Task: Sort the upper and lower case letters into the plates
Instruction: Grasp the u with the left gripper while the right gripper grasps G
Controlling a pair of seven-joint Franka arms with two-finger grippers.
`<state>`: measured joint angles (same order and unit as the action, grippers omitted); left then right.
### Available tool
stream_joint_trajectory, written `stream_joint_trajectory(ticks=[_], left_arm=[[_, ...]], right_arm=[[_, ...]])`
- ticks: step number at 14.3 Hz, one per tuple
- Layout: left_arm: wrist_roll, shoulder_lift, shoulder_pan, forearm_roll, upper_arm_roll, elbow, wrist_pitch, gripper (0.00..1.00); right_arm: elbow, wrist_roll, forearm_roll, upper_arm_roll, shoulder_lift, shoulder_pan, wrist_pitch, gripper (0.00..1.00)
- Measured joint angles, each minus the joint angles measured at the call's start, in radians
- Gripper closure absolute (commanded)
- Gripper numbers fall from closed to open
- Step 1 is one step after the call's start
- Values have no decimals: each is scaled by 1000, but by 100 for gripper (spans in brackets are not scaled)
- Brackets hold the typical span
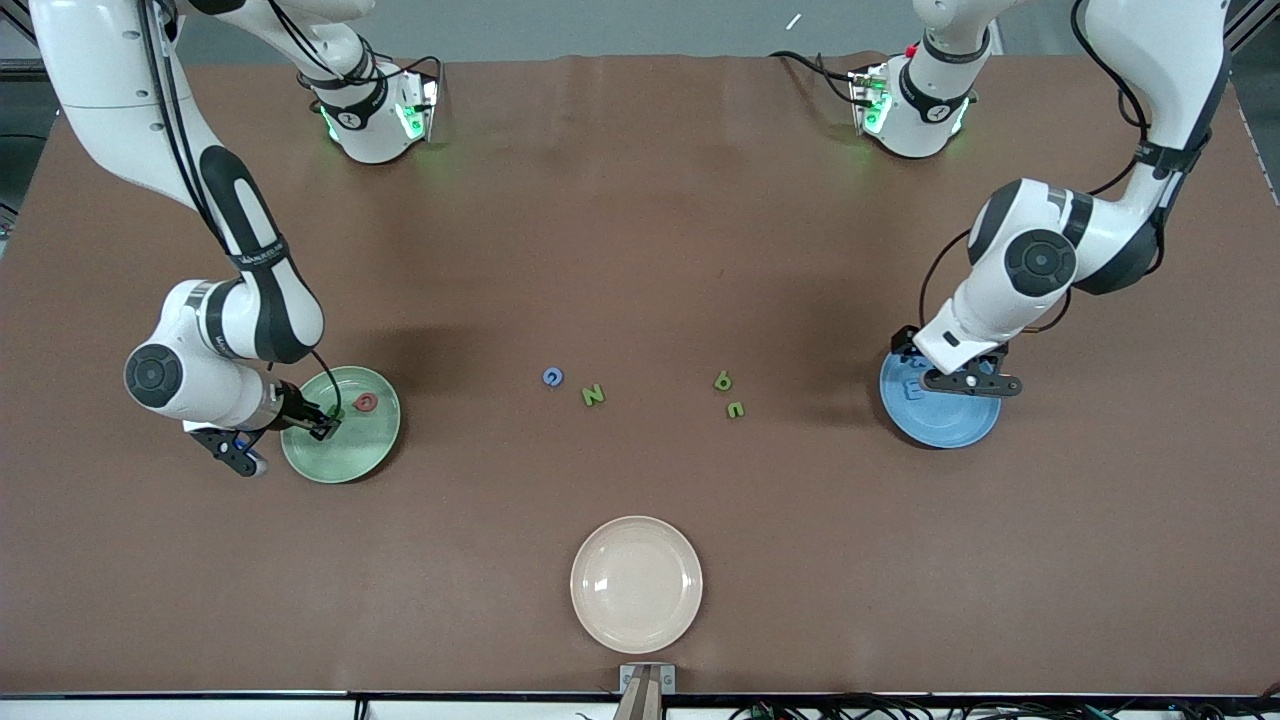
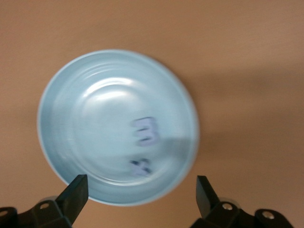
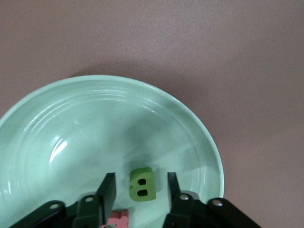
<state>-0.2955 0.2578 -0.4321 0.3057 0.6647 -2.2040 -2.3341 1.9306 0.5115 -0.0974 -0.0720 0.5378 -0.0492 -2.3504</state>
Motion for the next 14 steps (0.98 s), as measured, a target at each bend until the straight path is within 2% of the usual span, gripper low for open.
stream_joint_trajectory(ticks=[2,4,6,9,11,14], left_arm=[[-70,1,16,-29,52,34,22,0],[-169,26,64,-34,69,65,23,0],[-278,78,126,-35,71,121,22,0],[-452,187,218,-35,65,245,22,0],[-548,258,291,-28,35,325,22,0],[-660,343,444,-14,-86,428,23,0]], right_arm=[[-16,40,-2,10,-4,-8,35,0],[-37,166,-2,21,-18,-59,81,0],[-43,320,-3,26,-40,-165,96,0],[-43,445,-12,30,-49,-318,96,0],[-35,489,-48,30,-49,-385,69,0],[-17,583,-58,30,-48,-459,5,0]])
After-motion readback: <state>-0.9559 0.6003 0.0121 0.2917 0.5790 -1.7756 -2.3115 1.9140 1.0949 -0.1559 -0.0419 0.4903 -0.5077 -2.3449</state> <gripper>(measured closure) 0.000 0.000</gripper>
